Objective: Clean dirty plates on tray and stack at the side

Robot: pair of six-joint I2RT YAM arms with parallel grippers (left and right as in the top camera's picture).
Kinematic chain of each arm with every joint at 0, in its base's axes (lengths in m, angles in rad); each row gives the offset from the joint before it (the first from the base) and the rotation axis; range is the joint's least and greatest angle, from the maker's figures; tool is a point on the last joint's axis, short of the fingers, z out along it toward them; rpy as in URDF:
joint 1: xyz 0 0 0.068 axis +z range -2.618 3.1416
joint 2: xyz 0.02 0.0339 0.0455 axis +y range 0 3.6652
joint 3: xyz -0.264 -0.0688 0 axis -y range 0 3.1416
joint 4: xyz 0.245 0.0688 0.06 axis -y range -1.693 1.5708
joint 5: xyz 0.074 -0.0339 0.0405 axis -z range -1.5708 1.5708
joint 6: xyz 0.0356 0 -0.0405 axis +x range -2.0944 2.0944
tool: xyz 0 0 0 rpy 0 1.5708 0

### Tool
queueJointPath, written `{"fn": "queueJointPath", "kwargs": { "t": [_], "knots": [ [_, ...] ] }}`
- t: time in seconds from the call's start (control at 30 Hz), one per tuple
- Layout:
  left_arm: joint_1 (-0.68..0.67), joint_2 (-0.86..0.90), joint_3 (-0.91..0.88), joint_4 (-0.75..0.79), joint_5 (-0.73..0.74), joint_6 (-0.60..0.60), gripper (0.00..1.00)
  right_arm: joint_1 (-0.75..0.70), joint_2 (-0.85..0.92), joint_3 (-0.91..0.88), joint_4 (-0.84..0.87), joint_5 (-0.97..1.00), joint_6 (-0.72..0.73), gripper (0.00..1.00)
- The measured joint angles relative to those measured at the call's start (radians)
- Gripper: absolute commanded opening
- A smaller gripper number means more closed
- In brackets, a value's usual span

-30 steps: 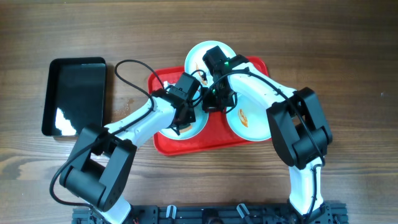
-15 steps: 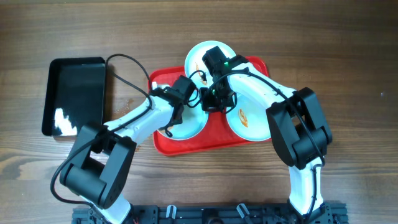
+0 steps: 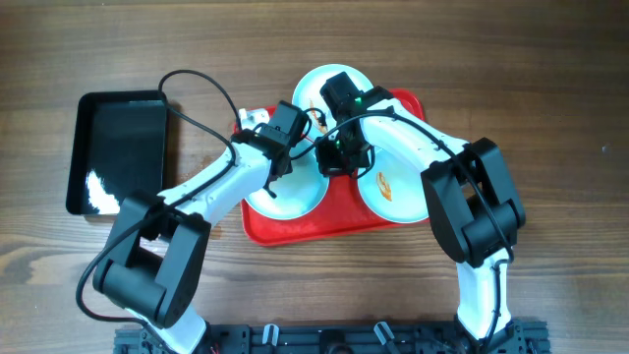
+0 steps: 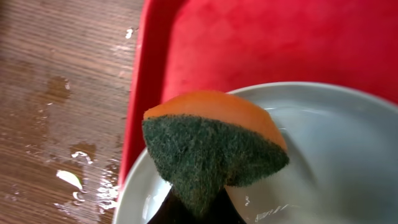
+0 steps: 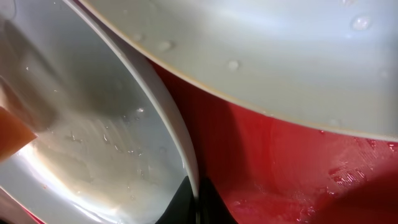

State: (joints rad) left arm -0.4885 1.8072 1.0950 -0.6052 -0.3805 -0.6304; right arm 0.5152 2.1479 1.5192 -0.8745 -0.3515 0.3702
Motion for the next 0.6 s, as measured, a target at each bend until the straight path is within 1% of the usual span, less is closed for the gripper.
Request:
{"fn": "queueJointPath", "kwargs": {
  "t": [0.23, 0.33, 0.6],
  "knots": [
    [0.0, -0.08, 0.004, -0.032, 0.085, 0.0, 0.04, 0.0, 0.0, 0.0, 0.031, 0.0, 0.011, 0.04],
    [0.0, -0.154, 0.005, -0.089, 0.115, 0.0, 0.04, 0.0, 0.0, 0.0, 0.039, 0.0, 0.011, 0.04],
    [0.022, -0.32, 0.005, -0.212, 0.132, 0.0, 0.04, 0.0, 0.0, 0.007, 0.04, 0.0, 0.011, 0.04]
  ]
}}
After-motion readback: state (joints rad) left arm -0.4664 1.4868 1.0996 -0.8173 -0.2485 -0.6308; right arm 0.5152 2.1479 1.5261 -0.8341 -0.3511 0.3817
